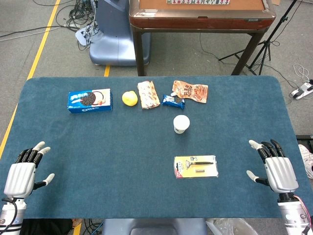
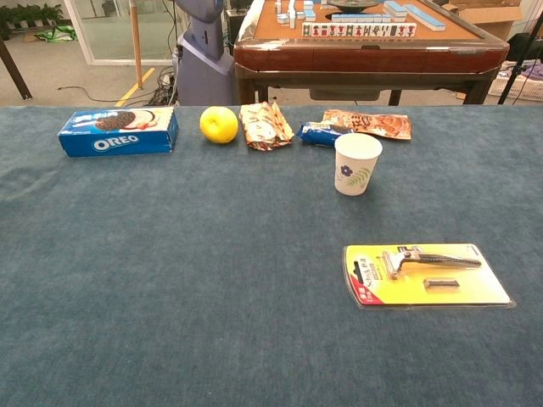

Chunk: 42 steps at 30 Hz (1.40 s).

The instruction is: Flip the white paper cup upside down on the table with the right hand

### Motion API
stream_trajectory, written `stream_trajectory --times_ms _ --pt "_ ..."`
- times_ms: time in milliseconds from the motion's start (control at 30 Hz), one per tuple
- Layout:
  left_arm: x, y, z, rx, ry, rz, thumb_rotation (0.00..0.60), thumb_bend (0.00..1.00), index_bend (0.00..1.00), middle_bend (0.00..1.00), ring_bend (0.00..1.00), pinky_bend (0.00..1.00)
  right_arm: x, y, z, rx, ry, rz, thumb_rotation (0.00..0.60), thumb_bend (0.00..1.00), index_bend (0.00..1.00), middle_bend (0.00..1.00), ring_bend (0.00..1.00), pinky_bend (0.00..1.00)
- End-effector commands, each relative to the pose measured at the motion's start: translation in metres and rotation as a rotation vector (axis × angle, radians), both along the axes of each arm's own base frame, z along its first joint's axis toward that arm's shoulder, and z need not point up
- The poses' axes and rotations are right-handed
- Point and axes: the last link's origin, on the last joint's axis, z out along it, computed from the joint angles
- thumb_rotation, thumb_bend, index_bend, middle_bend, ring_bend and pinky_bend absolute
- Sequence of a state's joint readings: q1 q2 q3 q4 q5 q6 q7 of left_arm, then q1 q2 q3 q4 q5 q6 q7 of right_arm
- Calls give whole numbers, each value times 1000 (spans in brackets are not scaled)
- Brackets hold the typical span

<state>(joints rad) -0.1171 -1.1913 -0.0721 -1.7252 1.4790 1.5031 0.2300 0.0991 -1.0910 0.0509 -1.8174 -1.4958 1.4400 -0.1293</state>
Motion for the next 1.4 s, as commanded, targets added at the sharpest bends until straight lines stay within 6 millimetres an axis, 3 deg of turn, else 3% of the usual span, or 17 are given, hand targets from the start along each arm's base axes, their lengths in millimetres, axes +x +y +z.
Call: stream_trajectory --times_ms 33,367,567,967,1400 --pt "1 0 0 0 0 -1 600 146 221 126 162 132 -1 0 0 3 0 -3 600 156 192 279 154 98" --pt "2 -2 -2 -3 -3 -1 600 146 221 126 162 131 -4 -5 1 13 0 -19 600 156 192 279 154 98" --pt "-1 -4 -1 1 -6 6 600 146 221 126 162 132 2 -22 0 43 16 -9 600 156 192 279 154 98" --pt "-3 -9 3 17 -16 8 600 146 221 126 162 132 49 -101 -24 178 82 84 600 156 192 276 154 98" --pt "-9 -17 8 28 -16 28 600 146 221 126 163 131 98 -182 -82 278 125 110 600 156 192 251 152 98"
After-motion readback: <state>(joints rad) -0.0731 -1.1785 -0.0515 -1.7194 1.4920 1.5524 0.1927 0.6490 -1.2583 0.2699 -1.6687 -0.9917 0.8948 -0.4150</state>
